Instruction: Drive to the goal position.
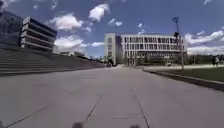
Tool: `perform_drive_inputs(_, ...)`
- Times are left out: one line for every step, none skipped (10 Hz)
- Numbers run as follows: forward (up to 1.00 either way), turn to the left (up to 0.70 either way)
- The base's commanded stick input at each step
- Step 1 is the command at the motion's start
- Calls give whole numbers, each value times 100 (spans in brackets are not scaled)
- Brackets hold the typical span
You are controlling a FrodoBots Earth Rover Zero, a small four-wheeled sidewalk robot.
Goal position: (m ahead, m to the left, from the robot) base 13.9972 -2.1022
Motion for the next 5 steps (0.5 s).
perform_drive_inputs(70,0)
perform_drive_inputs(70,0)
perform_drive_inputs(70,0)
perform_drive_inputs(70,0)
perform_drive_inputs(70,0)
